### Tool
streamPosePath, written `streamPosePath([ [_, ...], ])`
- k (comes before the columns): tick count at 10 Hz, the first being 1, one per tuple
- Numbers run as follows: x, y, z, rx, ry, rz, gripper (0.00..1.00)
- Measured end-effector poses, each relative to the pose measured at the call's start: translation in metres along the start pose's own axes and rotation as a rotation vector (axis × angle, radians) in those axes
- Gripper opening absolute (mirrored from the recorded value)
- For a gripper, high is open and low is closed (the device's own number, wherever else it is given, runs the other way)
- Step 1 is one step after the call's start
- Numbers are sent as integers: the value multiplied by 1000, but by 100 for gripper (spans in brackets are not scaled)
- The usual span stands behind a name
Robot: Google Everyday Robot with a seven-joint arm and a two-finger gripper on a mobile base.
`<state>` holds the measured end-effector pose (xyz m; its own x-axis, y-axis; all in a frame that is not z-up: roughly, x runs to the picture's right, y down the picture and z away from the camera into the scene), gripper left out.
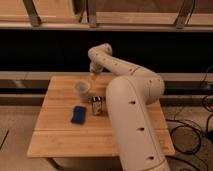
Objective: Knock the eraser over
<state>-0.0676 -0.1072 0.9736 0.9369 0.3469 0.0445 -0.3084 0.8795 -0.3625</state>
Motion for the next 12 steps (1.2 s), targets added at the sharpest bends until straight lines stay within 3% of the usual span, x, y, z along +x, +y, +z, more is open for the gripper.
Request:
streamPosePath([
  [2, -20, -25, -35, 123, 25, -50, 2],
  [4, -49, -20, -71, 195, 25, -115, 0],
  [7, -63, 34, -104, 220, 55, -185, 0],
  [11, -21, 114, -146, 242, 153, -124, 0],
  [12, -15, 134, -154, 235, 154, -98, 0],
])
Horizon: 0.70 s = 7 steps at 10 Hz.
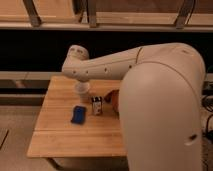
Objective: Knock the eraser over
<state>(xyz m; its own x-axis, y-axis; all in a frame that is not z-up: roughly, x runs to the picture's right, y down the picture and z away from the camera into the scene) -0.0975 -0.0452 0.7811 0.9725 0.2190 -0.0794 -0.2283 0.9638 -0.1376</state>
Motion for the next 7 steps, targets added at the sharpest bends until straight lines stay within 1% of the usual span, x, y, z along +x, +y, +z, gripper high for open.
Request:
streamPosePath([
  [1, 0, 15, -7, -16, -8, 19, 0],
  [2, -5, 38, -16, -50, -37, 45, 0],
  [3, -11, 57, -20, -86, -67, 66, 0],
  [4, -15, 74, -19, -126, -93, 87, 0],
  [5, -19, 99, -15, -193, -128, 119, 0],
  [6, -18, 117, -6, -251, -147, 143, 0],
  [7, -17, 127, 0, -285, -158, 155, 0],
])
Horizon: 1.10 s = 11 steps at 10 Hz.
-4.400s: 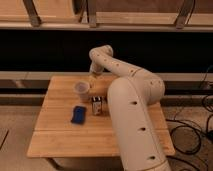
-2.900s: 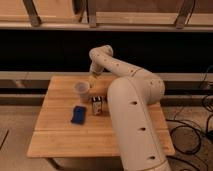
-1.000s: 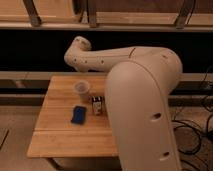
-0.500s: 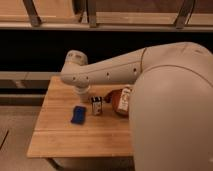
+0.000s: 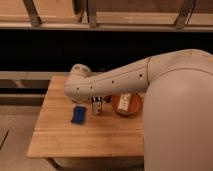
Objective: Knock the eraser over
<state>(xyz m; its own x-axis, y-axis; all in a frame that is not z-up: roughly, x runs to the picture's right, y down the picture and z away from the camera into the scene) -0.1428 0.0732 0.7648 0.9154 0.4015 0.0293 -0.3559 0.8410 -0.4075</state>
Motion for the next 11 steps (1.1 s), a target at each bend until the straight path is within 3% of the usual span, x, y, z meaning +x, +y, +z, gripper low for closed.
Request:
streamPosePath([
  [3, 22, 16, 27, -117, 7, 49, 0],
  [4, 29, 19, 33, -147, 20, 64, 0],
  [5, 47, 15, 40, -173, 60, 93, 0],
  [8, 82, -26, 45, -148, 155, 147, 0],
  [9, 90, -49, 47, -122, 186, 147, 0],
  [11, 81, -92, 52, -53, 197, 79, 0],
])
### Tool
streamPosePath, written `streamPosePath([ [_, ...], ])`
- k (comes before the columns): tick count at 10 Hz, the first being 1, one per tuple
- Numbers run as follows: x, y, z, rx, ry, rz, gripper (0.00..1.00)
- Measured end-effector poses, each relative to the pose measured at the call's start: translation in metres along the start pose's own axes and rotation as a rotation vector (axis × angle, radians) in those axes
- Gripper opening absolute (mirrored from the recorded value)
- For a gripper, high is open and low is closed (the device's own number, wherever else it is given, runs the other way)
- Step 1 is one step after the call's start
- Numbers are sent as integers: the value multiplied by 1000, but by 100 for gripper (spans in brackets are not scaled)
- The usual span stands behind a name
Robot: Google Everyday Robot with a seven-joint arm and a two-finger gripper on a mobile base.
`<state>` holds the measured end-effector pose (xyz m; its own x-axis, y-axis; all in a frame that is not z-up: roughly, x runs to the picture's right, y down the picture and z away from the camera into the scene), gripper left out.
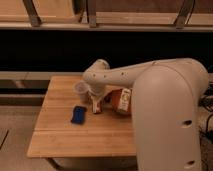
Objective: Knock the eraser over
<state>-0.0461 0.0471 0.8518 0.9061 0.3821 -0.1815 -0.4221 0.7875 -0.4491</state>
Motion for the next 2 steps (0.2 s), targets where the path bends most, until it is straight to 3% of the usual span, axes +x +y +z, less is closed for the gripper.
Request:
streamPosePath([
  [2, -33, -27, -4, 61, -60, -107, 0],
])
